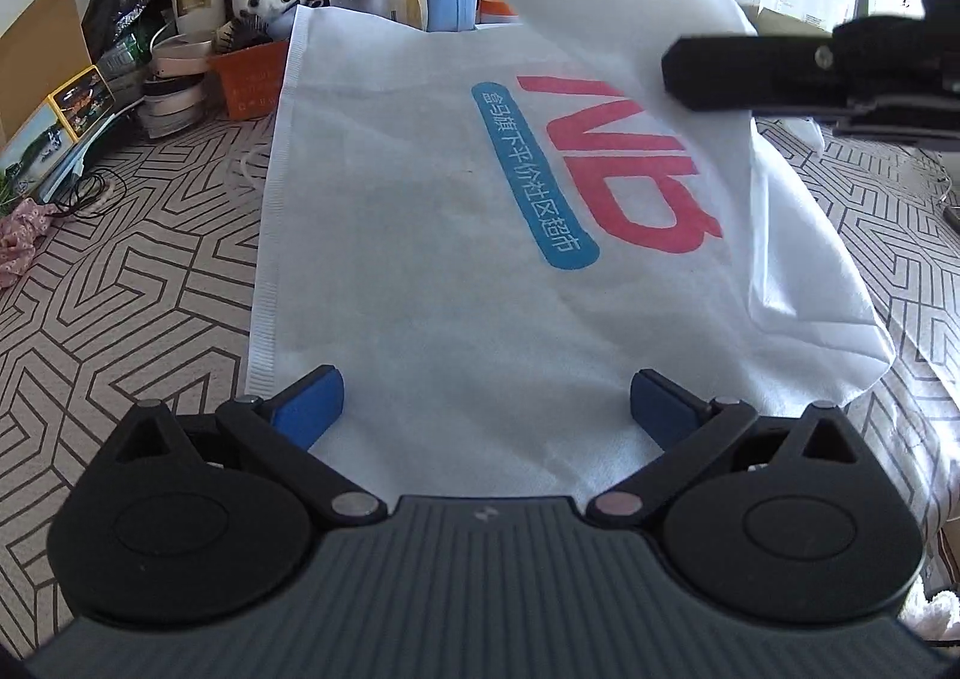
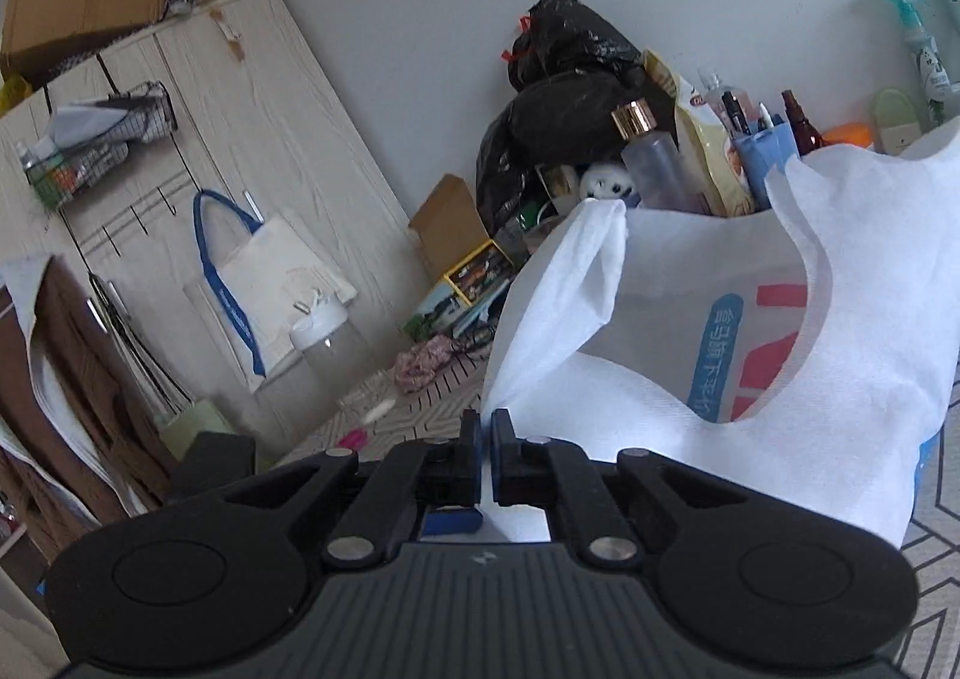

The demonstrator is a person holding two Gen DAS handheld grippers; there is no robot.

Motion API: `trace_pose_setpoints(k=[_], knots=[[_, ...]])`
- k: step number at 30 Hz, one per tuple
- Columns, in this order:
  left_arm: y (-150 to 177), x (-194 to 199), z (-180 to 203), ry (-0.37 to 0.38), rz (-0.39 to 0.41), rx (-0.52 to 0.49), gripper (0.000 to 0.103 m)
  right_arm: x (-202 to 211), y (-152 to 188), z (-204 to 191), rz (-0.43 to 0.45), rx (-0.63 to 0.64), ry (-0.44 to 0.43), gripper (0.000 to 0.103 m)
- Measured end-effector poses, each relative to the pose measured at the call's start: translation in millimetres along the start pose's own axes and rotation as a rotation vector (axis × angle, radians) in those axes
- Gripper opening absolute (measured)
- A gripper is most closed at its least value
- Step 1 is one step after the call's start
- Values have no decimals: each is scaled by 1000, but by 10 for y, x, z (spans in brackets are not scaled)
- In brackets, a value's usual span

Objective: Fold shopping bag

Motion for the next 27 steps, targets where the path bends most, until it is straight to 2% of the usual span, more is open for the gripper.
trace_pose_setpoints(k=[3, 8, 10, 14, 17, 19, 22, 26, 27], knots=[[14, 15, -15, 9, 11, -3, 103, 9, 56, 2, -28, -34, -73, 2], [44, 26, -38, 35, 32, -25, 103, -189, 29, 15, -94, -115, -317, 2], [60, 41, -58, 53, 37, -34, 103, -394, 0, -24, -170, -104, -346, 2], [64, 48, -66, 66, 36, -44, 103, -702, 9, 15, -286, -120, -350, 2], [18, 79, -83, 75, -7, -47, 103, -824, 42, 50, -336, -87, -294, 2], [-36, 177, -146, 99, -32, -27, 103, -847, 69, 75, -346, -87, -277, 2], [-73, 415, -279, 132, -14, 6, 103, -863, 114, 85, -346, -92, -275, 2], [-75, 661, -550, 107, -4, 86, 103, -929, 113, -22, -351, -25, -276, 2], [-76, 684, -613, 101, -8, 110, 103, -960, 112, -93, -359, 24, -267, 2]])
Point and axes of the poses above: each gripper's, at about its wrist camera, not at the fingertips, and x roughly against the way its jaws point, z to its right, y to its underside, the point moved 2 cm from there along -x, roughly the way its jaws point, and after that the axes turned 14 degrees about x, right-handed, at the moved point
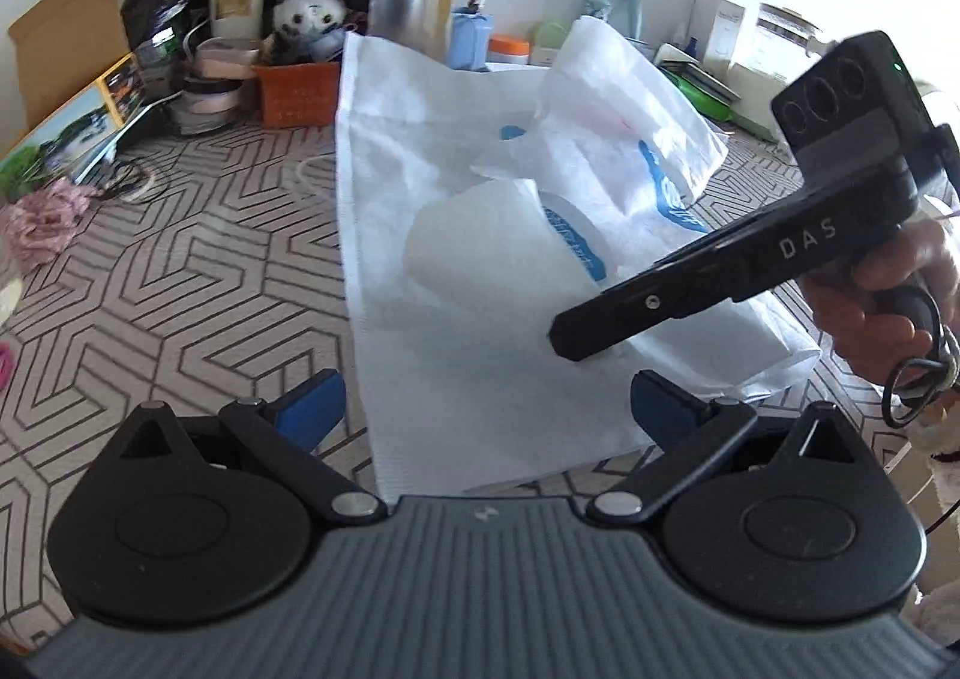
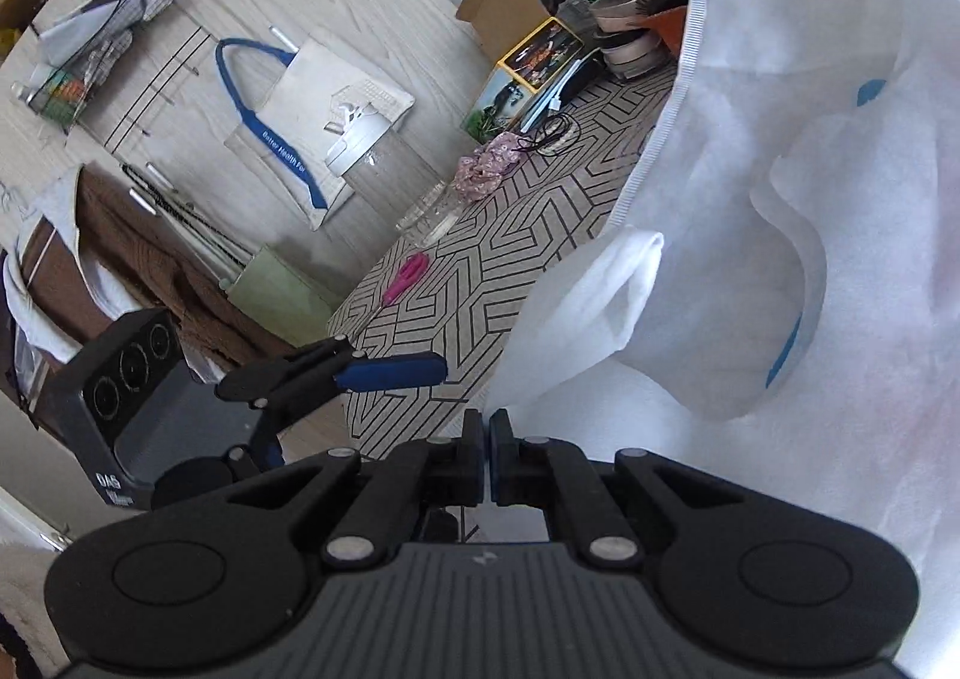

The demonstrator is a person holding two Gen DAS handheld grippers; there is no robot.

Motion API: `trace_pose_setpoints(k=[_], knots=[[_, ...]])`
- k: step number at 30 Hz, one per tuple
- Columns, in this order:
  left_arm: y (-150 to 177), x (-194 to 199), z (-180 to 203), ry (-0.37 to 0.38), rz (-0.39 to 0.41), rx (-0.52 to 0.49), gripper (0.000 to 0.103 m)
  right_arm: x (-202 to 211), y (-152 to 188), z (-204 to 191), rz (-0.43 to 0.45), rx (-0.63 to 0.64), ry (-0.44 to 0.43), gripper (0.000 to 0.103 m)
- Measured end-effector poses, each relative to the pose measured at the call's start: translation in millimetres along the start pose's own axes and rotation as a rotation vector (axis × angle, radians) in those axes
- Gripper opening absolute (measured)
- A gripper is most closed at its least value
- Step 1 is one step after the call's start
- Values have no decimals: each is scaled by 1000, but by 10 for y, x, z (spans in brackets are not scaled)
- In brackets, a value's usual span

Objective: Fold shopping bag

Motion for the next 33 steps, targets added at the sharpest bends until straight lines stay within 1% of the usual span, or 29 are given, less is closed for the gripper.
trace_pose_setpoints(k=[3, 5, 7, 10, 11, 12, 14, 16, 17, 20, 22, 23, 25, 27, 30, 32, 33], knots=[[-31, 83, -149, 4, 10, 66, 103, -117, 4, -124, -51, 99, 52, 2], [-71, 142, -198, 7, 35, 90, 103, -190, 38, -207, -91, 168, 84, 2], [-128, 158, -190, -9, 54, 88, 103, -259, 97, -292, -128, 236, 112, 2], [-209, 125, -97, -51, 72, 46, 103, -307, 164, -450, -150, 338, 142, 4], [-229, 106, -45, -57, 74, 26, 103, -323, 169, -487, -154, 357, 148, 10], [-252, 81, 17, -58, 74, 2, 103, -325, 189, -560, -162, 400, 160, 13], [-298, 30, 152, -57, 75, -47, 103, -334, 218, -675, -170, 458, 177, 25], [-315, -2, 300, -58, 79, -92, 103, -327, 254, -772, -171, 493, 171, 33], [-311, -13, 359, -68, 84, -115, 103, -328, 263, -803, -169, 500, 164, 36], [-268, -94, 424, -157, 74, -167, 103, -218, 291, -837, -133, 461, 158, 36], [-227, -141, 375, -203, 54, -165, 103, -17, 305, -766, -82, 381, 160, 38], [-209, -156, 311, -199, 32, -144, 103, 80, 314, -729, -58, 345, 163, 40], [-181, -182, 143, -184, -10, -79, 103, 333, 381, -638, -15, 287, 209, 41], [-153, -205, 37, -198, -33, -52, 103, 580, 452, -548, 24, 231, 255, 42], [-67, -284, -45, -245, -62, -70, 103, 767, 624, -384, -18, 182, 339, 42], [-53, -321, -66, -259, -80, -72, 103, 834, 740, -242, -35, 113, 357, 42], [-52, -334, -74, -261, -88, -71, 103, 856, 796, -188, -33, 87, 341, 42]])
Point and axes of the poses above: each gripper's, at about its wrist camera, not at the fingertips, and x roughly against the way its jaws point, z to its right, y to its underside, the point moved 2 cm from there along -x, roughly the way its jaws point, and after that the axes turned 14 degrees about x, right-handed, at the moved point
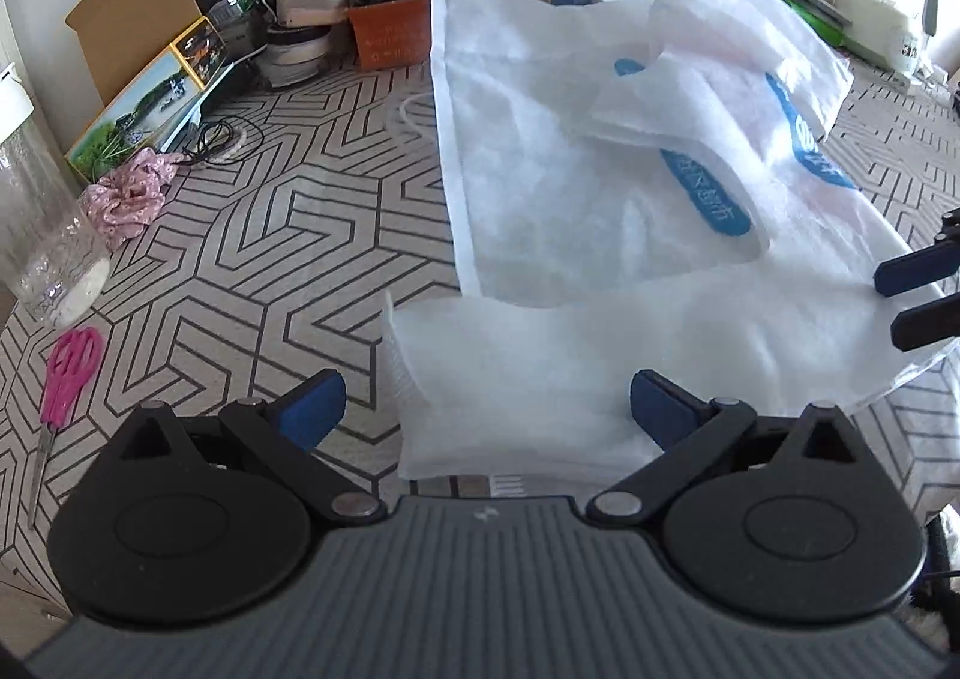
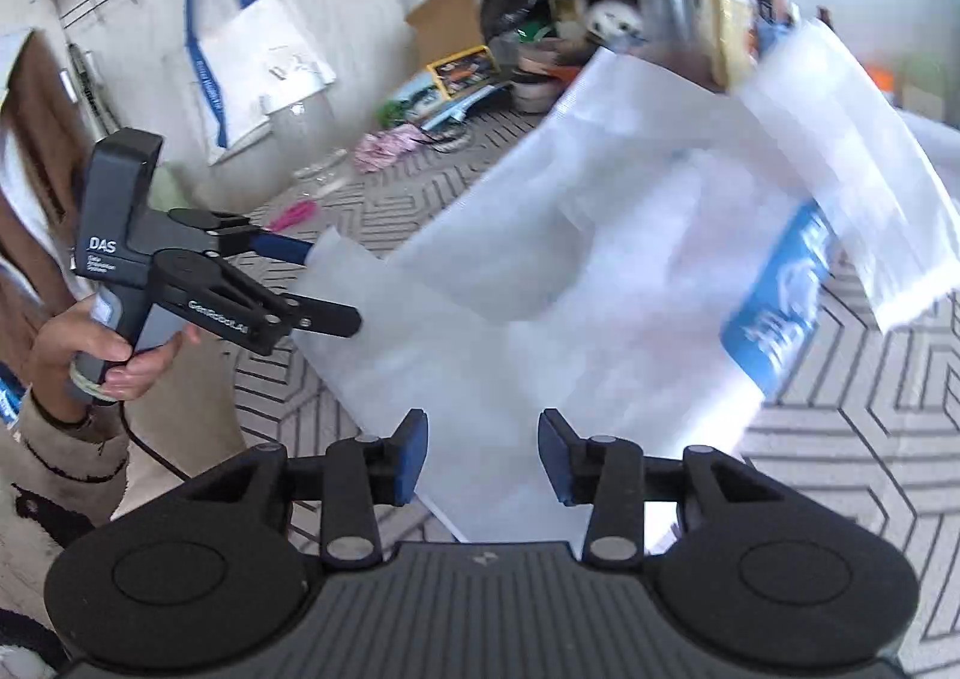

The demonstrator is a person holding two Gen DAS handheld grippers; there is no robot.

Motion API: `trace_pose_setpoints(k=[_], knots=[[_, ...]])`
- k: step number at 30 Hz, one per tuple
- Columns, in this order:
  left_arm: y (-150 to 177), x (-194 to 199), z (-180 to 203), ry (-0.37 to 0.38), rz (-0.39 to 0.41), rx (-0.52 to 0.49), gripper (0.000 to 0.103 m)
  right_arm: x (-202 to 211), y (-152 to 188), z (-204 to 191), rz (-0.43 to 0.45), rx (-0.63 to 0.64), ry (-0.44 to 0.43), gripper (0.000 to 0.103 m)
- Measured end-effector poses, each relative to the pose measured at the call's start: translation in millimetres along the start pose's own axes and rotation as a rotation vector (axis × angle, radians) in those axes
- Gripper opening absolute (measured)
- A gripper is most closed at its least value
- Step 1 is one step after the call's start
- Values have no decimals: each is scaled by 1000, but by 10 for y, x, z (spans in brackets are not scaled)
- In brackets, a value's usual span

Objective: Fold shopping bag

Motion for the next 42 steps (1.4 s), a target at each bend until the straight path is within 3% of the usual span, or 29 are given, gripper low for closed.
trace_pose_setpoints(k=[2, 5, 9, 14, 17, 19, 22, 24, 25, 27, 30, 33, 34, 36, 37, 42], knots=[[-48, 44, 4, -5, 7, -6, 103, 49, 52, 30, 32, -34, -17, 43], [-216, 273, 105, -4, 79, -55, 103, 66, 67, 8, 41, -48, -30, 43], [-495, 571, 463, 103, 146, -137, 103, 17, 68, -26, 42, -69, -48, 43], [-597, 441, 1234, 279, 53, -297, 103, -25, 79, -34, 36, -172, -134, 43], [-434, 205, 1604, 273, 1, -404, 103, 153, 99, 52, 77, -217, -155, 43], [-372, 50, 1632, 277, -32, -398, 102, 476, 87, 198, 117, -226, -80, 44], [-331, -25, 1585, 311, -79, -361, 102, 878, -20, 467, 148, -206, 128, 48], [-300, -17, 1556, 326, -84, -348, 102, 1014, -127, 718, 151, -216, 182, 52], [-286, -14, 1547, 325, -83, -348, 102, 1032, -157, 841, 156, -228, 194, 61], [-258, -22, 1532, 319, -85, -347, 102, 981, -201, 1187, 142, -300, 240, 70], [-240, -112, 1508, 329, -126, -320, 102, 773, -189, 1582, 114, -378, 271, 70], [-206, -212, 1461, 346, -161, -291, 103, 538, -128, 1840, 121, -461, 244, 71], [-196, -207, 1455, 348, -149, -298, 103, 509, -128, 1866, 122, -465, 240, 64], [-189, -194, 1443, 351, -147, -305, 103, 446, -197, 1908, 146, -465, 220, 33], [-195, -190, 1429, 358, -147, -298, 103, 432, -262, 1914, 158, -458, 198, 9], [-212, -174, 1385, 383, -145, -279, 103, 331, -750, 1905, 198, -450, 58, 6]])
Point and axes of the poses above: each gripper's, at about its wrist camera, not at the fingertips, and x roughly against the way its jaws point, z to its right, y to its underside, the point moved 2 cm from there along -x, roughly the way its jaws point, and after that the axes turned 14 degrees about x, right-handed, at the moved point
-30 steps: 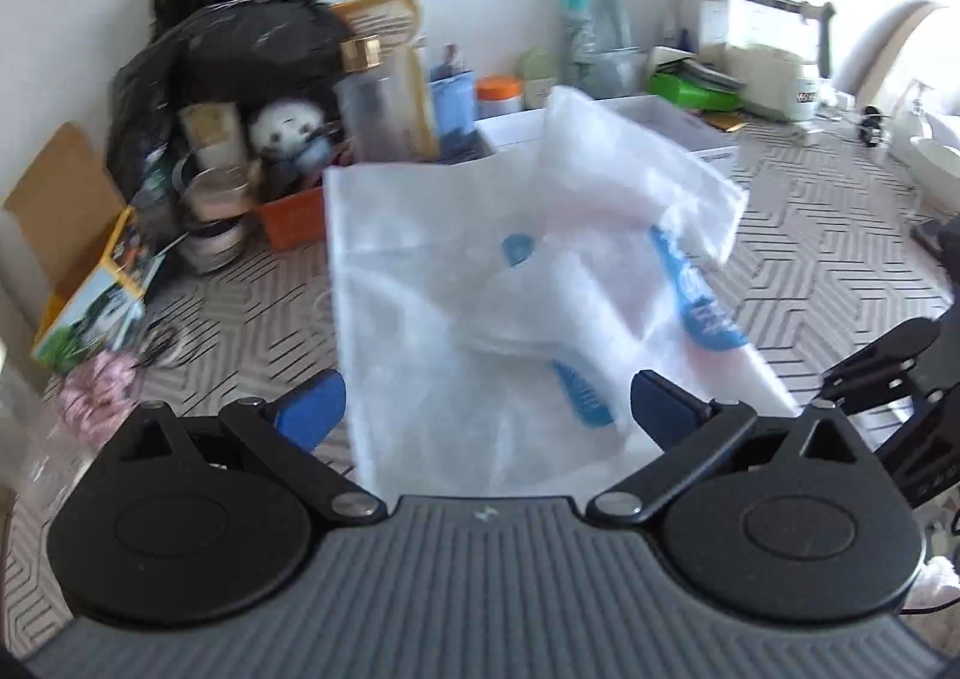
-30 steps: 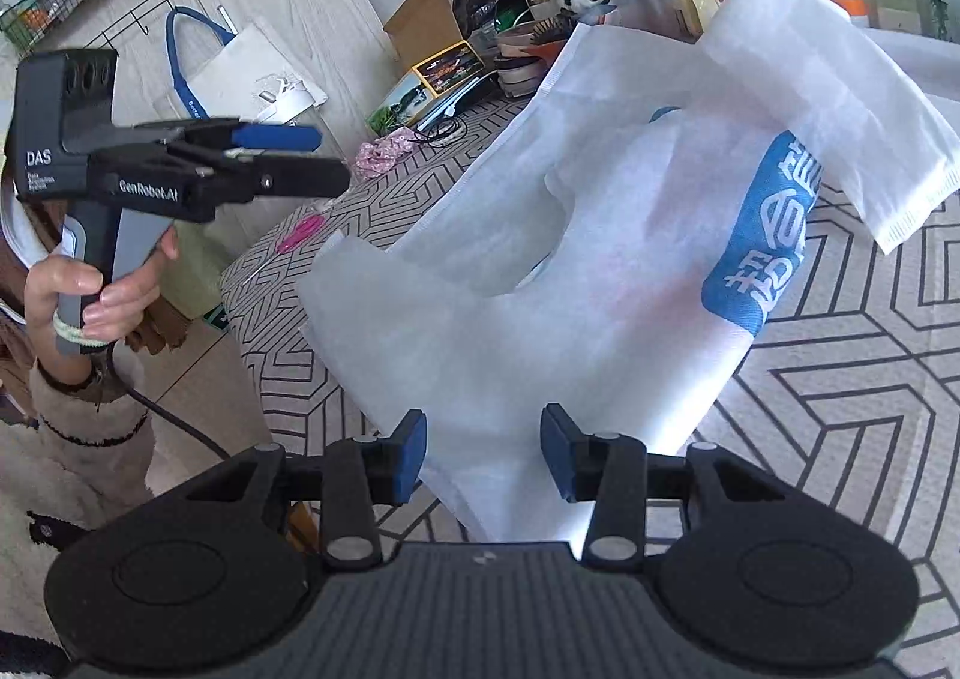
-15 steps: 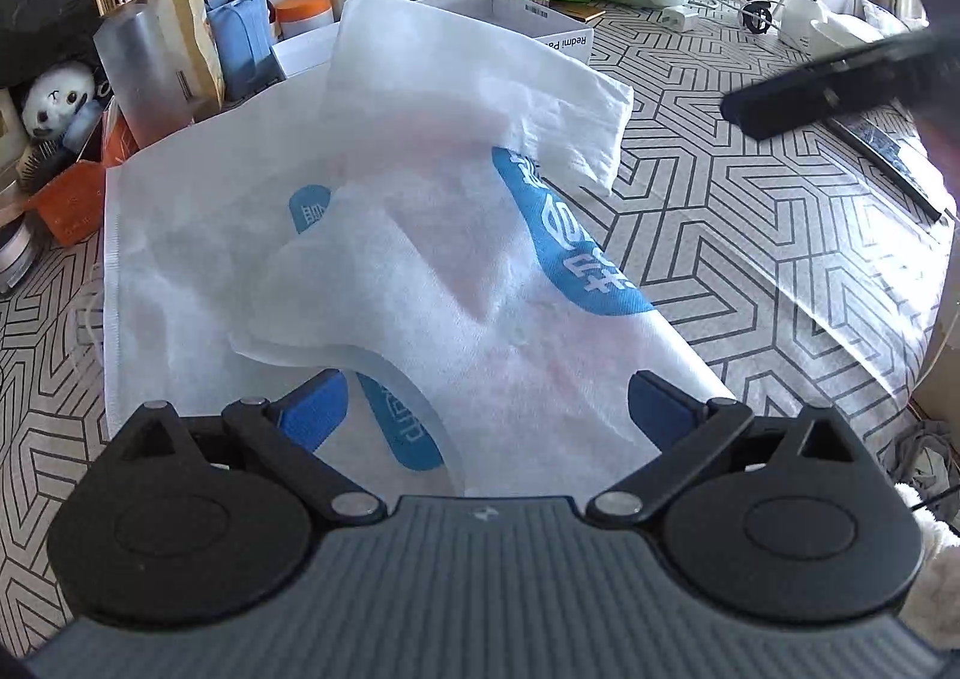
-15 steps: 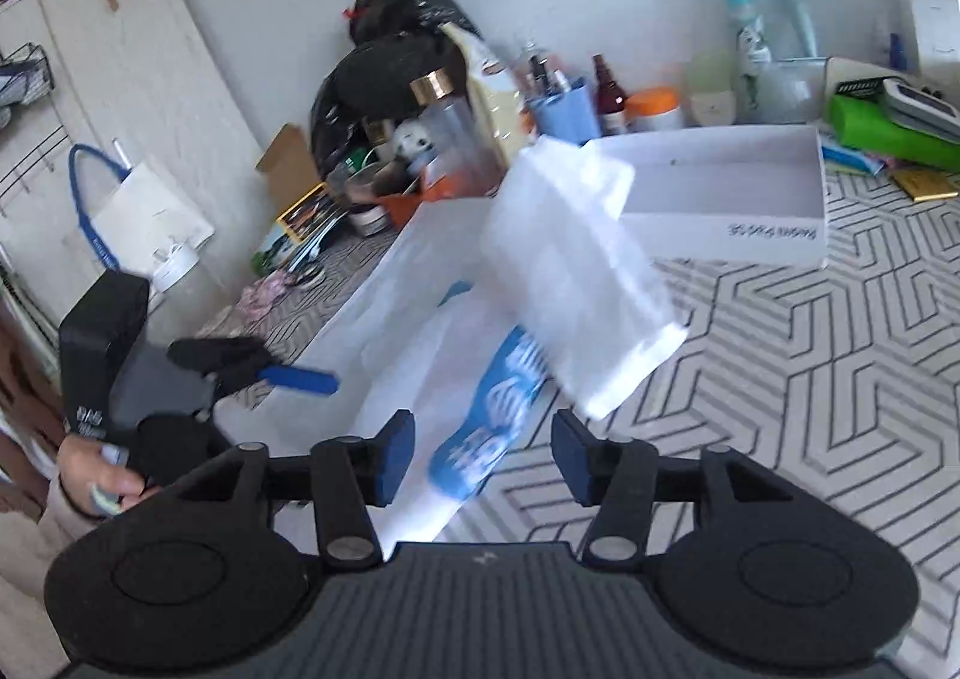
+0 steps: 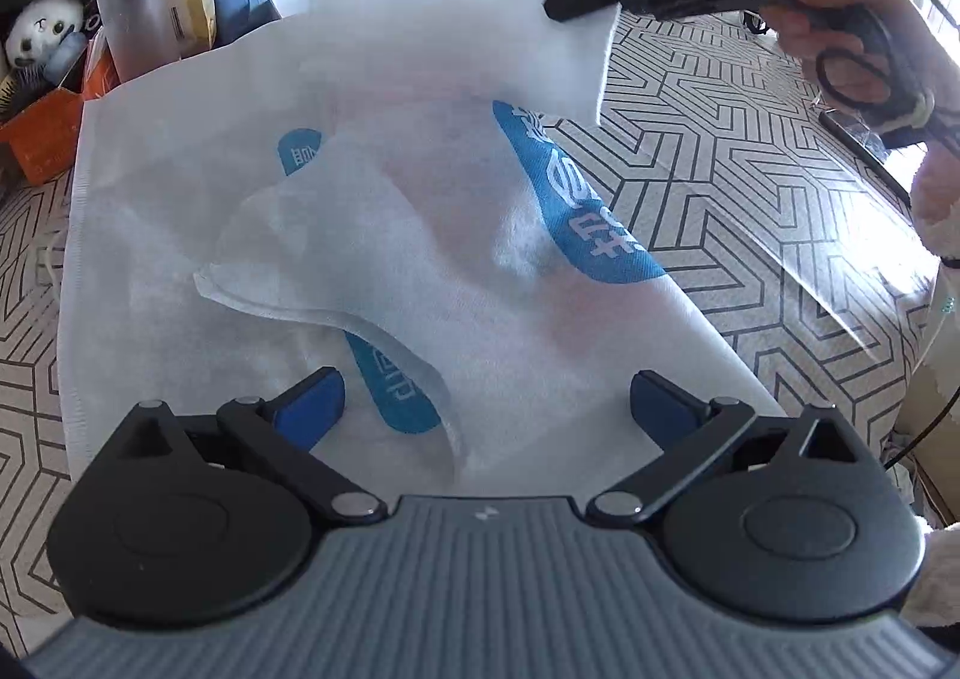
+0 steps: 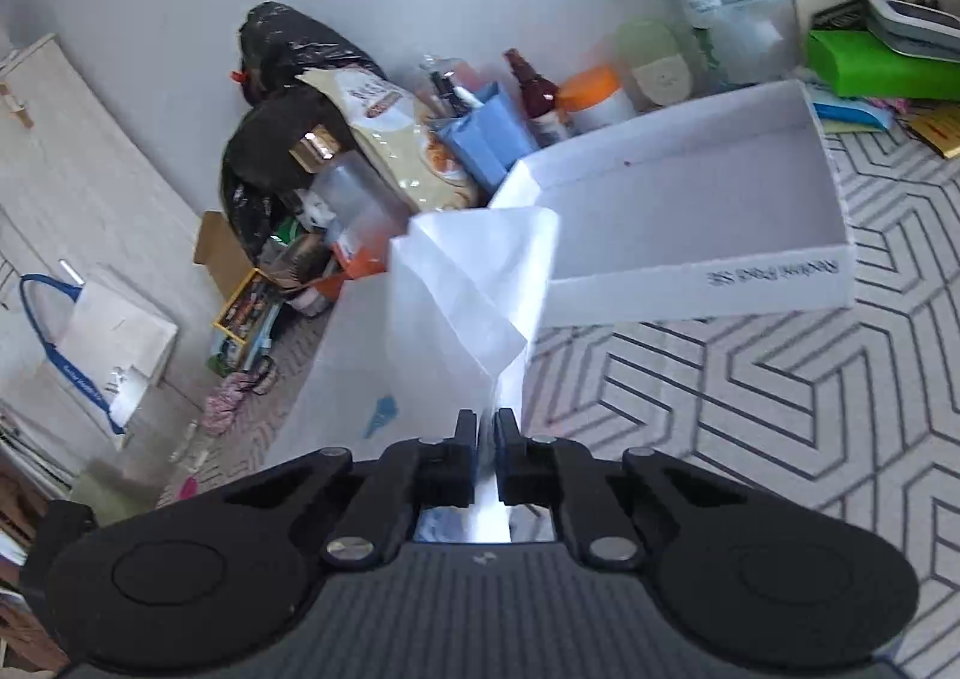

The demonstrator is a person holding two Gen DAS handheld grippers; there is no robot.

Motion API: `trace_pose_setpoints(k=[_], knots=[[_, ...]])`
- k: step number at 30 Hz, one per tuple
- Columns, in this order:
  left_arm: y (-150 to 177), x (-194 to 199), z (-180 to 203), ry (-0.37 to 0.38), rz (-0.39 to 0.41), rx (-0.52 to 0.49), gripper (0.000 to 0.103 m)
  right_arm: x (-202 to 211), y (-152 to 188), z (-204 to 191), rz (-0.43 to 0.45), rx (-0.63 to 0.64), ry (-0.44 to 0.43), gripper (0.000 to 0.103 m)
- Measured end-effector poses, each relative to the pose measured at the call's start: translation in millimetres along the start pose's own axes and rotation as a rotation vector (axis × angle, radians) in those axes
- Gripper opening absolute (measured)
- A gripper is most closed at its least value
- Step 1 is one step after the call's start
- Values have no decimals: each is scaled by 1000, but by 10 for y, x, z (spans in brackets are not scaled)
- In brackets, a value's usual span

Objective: Fold shopping bag

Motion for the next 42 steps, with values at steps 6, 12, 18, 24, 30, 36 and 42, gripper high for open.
trace_pose_setpoints(k=[6, 12, 18, 24, 30, 36, 42], knots=[[-49, 27, -51, 31, -1, 38, 103, -528, -560, -301, -41, -58, -191, 6], [-109, 75, -128, 46, -10, 91, 103, -1263, -908, -550, -59, -83, -249, 34], [-113, 260, -190, 46, 44, 115, 103, -1105, -817, -579, -72, -22, -212, 40], [-93, 468, -271, 7, 110, 149, 103, -854, -517, -687, -145, 202, -68, 43], [-44, 547, -300, -36, 123, 188, 103, -1313, -455, -791, -205, 257, -10, 48], [66, 769, -401, -88, 149, 219, 103, -1394, -428, -780, -203, 296, 67, 49], [217, 792, -530, -96, 119, 246, 103, -553, 199, -981, -208, 507, 19, 49]])
Point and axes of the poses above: each gripper's, at about its wrist camera, not at the fingertips, and x roughly against the way its jaws point, z to its right, y to its underside, the point moved 2 cm from there along -x, roughly the way its jaws point, and after that the axes turned 14 degrees about x, right-handed, at the moved point
